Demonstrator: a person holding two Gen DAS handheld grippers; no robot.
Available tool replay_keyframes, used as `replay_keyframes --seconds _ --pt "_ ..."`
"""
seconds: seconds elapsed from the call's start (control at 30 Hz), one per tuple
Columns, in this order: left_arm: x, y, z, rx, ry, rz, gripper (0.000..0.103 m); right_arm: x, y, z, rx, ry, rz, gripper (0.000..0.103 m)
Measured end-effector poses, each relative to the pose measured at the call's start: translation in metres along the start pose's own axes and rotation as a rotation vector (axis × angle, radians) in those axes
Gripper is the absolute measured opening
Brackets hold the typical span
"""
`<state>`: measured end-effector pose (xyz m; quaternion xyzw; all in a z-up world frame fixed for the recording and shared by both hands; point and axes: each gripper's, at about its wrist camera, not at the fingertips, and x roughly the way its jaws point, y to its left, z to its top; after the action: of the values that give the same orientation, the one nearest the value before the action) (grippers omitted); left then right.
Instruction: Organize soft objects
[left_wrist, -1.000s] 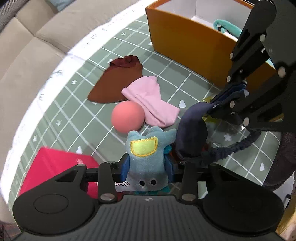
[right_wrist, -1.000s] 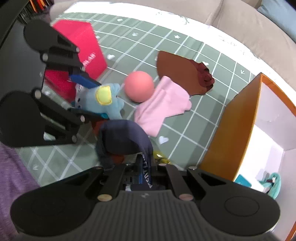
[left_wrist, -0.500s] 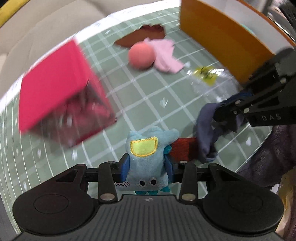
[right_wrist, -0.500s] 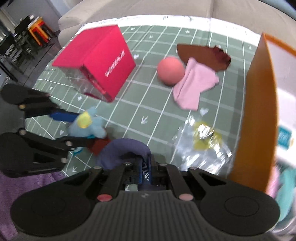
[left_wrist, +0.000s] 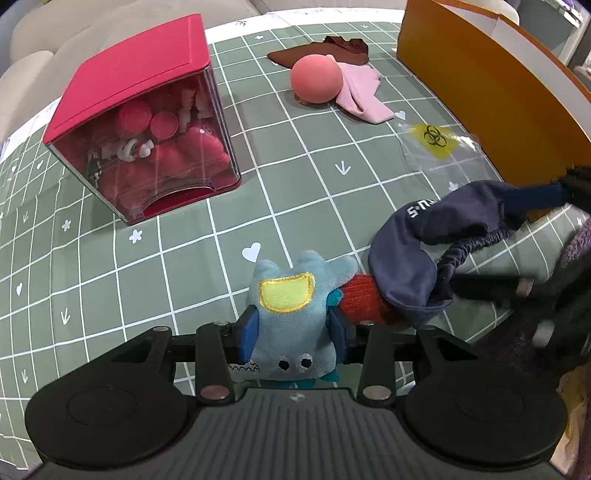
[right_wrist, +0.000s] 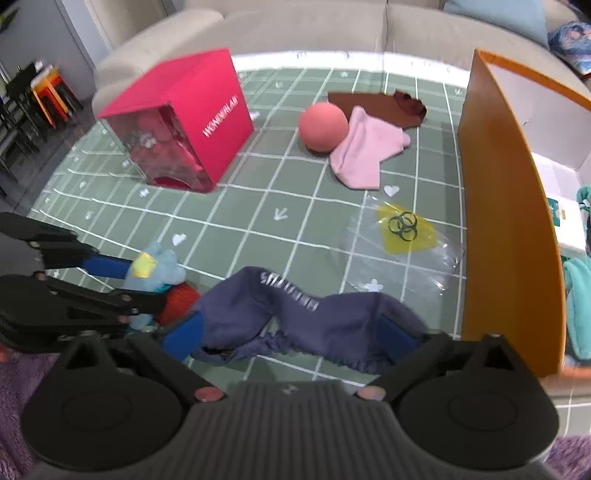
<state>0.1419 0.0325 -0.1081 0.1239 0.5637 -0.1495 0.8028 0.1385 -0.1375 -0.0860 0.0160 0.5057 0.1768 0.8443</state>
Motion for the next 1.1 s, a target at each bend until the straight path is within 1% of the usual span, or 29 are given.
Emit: replay_keyframes --seconds 0.03,0.07,0.13,0.2,0.27,0.37,0.47,0.53,0.67,0.77,0.83,0.87,0.9,0.93,0.97,1.03,1.07,1.1 --pt "-0.001 0.001 -0.001 -0.006 -0.003 -0.003 0.046 0.001 0.004 -0.003 -0.022 -0.004 -0.002 0.099" --pt "-0.001 0.002 -0.002 -0.011 -0.006 -0.006 0.046 0.004 0.008 -0.005 -0.044 -0.005 -0.022 0.099" --pt "-0.002 0.003 -0.004 -0.02 -0.015 -0.012 0.046 0.006 0.013 -0.009 -0.064 -0.041 -0.087 0.1" --pt "-0.003 0.003 -0.006 -0.027 -0.02 -0.015 0.047 0.009 0.01 -0.006 -0.052 -0.064 -0.092 0.1" --pt "-0.003 0.003 -0.005 -0.028 -0.022 -0.017 0.047 0.016 0.006 -0.007 -0.045 -0.038 -0.092 0.1" --pt "-0.003 0.004 -0.006 -0.035 -0.027 -0.023 0.047 0.029 0.0 -0.012 -0.026 0.024 -0.135 0.1" --pt "-0.003 0.005 -0.007 -0.037 -0.029 -0.025 0.048 0.031 -0.004 -0.014 -0.008 0.036 -0.154 0.1" --pt "-0.002 0.004 -0.006 -0.035 -0.03 -0.023 0.048 0.038 -0.004 -0.017 -0.01 0.074 -0.179 0.101" --pt "-0.002 0.004 -0.006 -0.037 -0.03 -0.022 0.048 0.04 -0.001 -0.02 -0.024 0.072 -0.193 0.101" --pt "-0.002 0.003 -0.006 -0.037 -0.033 -0.019 0.048 0.038 0.001 -0.021 -0.031 0.066 -0.193 0.095" --pt "-0.002 0.003 -0.006 -0.034 -0.034 -0.018 0.048 0.036 0.004 -0.021 -0.042 0.056 -0.187 0.085" --pt "-0.002 0.003 -0.007 -0.033 -0.035 -0.018 0.048 0.034 0.007 -0.021 -0.049 0.052 -0.181 0.083" --pt "-0.002 0.003 -0.007 -0.033 -0.036 -0.017 0.048 0.033 0.008 -0.022 -0.054 0.047 -0.181 0.077" --pt "-0.002 0.003 -0.007 -0.032 -0.037 -0.017 0.048 0.032 0.009 -0.022 -0.055 0.04 -0.182 0.067" --pt "-0.002 0.002 -0.007 -0.032 -0.037 -0.015 0.048 0.03 0.009 -0.021 -0.054 0.033 -0.185 0.06" --pt "-0.002 0.002 -0.007 -0.031 -0.04 -0.012 0.048 0.025 0.008 -0.022 -0.056 0.017 -0.201 0.022" --pt "-0.002 0.002 -0.007 -0.031 -0.042 -0.01 0.048 0.024 0.009 -0.022 -0.061 0.013 -0.213 0.016" --pt "-0.001 0.002 -0.008 -0.03 -0.046 -0.008 0.048 0.024 0.01 -0.022 -0.07 0.012 -0.228 0.015"
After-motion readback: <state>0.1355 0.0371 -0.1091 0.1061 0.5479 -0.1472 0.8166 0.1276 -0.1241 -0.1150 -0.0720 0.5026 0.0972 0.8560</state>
